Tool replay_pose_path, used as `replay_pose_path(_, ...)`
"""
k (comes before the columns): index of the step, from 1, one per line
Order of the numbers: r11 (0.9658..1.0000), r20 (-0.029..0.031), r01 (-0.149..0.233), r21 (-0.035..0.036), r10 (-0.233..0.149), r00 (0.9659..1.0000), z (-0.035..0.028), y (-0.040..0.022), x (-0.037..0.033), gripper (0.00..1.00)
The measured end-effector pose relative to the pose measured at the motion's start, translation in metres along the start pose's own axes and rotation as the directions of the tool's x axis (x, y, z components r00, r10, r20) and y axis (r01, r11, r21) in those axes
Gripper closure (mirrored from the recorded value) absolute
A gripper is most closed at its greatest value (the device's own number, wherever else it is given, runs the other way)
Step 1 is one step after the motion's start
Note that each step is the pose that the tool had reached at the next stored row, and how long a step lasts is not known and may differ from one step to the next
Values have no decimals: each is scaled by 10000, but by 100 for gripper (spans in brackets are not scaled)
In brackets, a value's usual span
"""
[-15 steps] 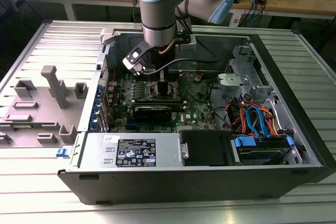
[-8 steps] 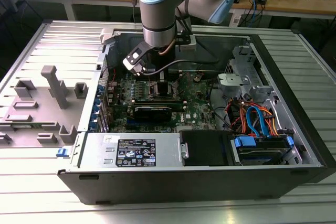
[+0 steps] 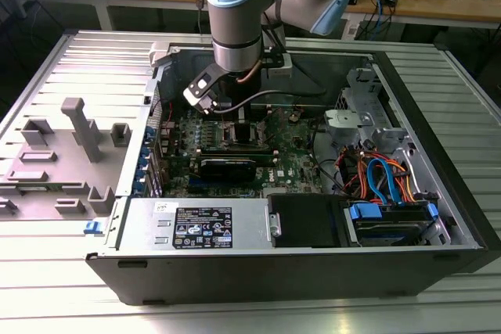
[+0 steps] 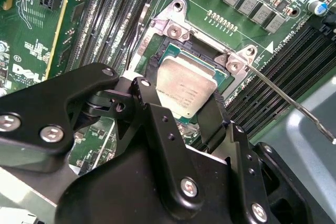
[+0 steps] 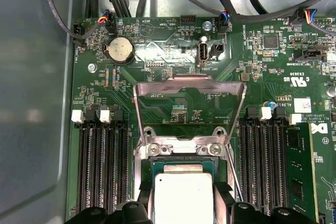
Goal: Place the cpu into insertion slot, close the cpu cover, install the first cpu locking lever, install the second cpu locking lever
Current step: 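Place the cpu into insertion slot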
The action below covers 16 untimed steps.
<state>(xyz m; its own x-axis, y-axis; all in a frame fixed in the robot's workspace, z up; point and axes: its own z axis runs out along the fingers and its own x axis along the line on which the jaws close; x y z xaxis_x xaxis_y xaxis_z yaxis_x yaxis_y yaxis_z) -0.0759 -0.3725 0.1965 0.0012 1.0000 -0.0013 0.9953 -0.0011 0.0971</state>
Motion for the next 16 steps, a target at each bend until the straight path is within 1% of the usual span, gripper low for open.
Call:
replay_pose_path(1, 10000, -3, 0, -2, 0, 10000, -6, 1, 0, 45)
replay_pose_path(2, 10000, -19, -1, -10, 1, 10000, -20, 4, 3, 45)
replay_pose_path(4, 10000, -1, -11, -1, 11, 10000, -35, 4, 1, 45)
replay_pose_path(6, 10000, 7, -44, 1, 44, 10000, -35, 4, 0, 45)
replay_pose_path(11, 9999, 47, -162, 3, 162, 9999, -14, 4, 0, 45)
replay_pose_path(16, 9998, 52, -189, 3, 189, 9998, 14, 3, -1, 45)
